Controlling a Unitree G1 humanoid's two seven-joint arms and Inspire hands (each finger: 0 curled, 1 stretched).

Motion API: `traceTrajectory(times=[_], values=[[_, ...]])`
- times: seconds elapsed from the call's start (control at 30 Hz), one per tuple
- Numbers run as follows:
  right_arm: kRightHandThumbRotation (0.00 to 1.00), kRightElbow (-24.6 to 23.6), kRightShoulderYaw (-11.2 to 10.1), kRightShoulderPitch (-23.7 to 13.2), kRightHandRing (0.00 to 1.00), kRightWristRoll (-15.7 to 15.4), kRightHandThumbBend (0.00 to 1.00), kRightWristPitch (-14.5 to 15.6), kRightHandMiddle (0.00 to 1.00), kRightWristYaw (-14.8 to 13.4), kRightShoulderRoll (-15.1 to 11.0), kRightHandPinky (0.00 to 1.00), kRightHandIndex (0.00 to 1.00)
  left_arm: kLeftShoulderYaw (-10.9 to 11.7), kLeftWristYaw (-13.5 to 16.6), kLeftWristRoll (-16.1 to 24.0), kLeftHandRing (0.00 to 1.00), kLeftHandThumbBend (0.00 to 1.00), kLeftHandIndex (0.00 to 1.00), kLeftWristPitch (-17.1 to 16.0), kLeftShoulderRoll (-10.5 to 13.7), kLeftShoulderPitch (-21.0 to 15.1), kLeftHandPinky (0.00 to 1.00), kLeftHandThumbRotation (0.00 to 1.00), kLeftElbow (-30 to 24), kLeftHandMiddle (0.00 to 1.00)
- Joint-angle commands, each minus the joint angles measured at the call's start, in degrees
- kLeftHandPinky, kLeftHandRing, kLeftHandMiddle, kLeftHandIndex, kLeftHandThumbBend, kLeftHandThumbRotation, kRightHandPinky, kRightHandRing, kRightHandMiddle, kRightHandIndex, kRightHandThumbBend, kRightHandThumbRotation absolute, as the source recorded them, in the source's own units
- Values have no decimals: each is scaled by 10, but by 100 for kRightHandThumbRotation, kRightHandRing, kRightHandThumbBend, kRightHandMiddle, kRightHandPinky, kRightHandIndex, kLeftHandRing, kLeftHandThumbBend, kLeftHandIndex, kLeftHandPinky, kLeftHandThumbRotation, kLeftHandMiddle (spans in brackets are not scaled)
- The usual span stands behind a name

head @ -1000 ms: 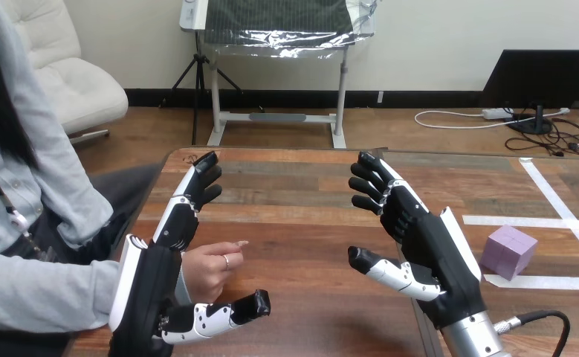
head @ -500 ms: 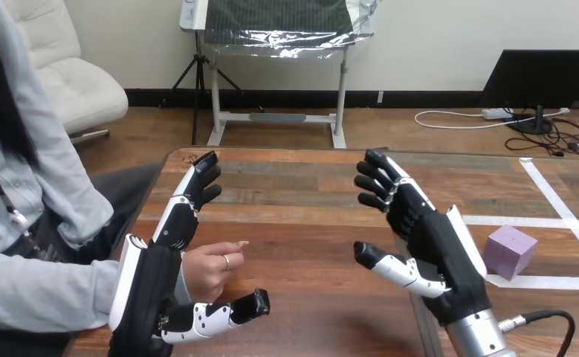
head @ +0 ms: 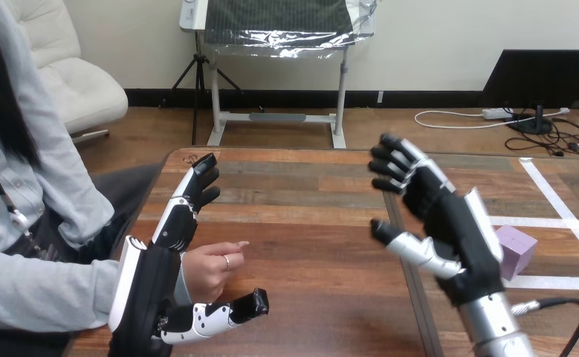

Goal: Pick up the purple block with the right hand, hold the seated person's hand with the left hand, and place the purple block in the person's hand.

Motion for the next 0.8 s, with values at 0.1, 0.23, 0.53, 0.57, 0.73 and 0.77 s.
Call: traceTrajectory(times=[0.1, 0.23, 0.53, 0.57, 0.73, 0.77], values=[[52, 9, -33, -70, 83, 7, 100, -9, 85, -28, -24, 74, 86, 9, 1, -4, 93, 100, 93, -4, -7, -38, 88, 53, 5, 95], [53, 13, -40, -77, 83, 6, 100, -9, 85, -33, -32, 75, 87, 14, 5, 3, 93, 100, 92, -5, -9, -39, 87, 53, 6, 95], [55, 18, -58, -94, 83, 10, 100, -5, 85, -46, -48, 76, 88, 21, 9, 13, 92, 100, 92, -1, -13, -36, 87, 54, 3, 95], [54, 20, -60, -97, 83, 8, 100, -5, 85, -50, -52, 77, 88, 21, 9, 13, 93, 100, 92, -2, -13, -36, 87, 55, 3, 95], [54, 23, -67, -104, 84, -1, 100, -3, 85, -64, -63, 77, 87, 22, 8, 14, 93, 100, 92, -3, -14, -36, 87, 55, 4, 95], [54, 24, -69, -106, 84, -5, 100, -2, 85, -71, -66, 78, 87, 23, 8, 15, 93, 100, 92, -4, -14, -36, 87, 55, 4, 95]])
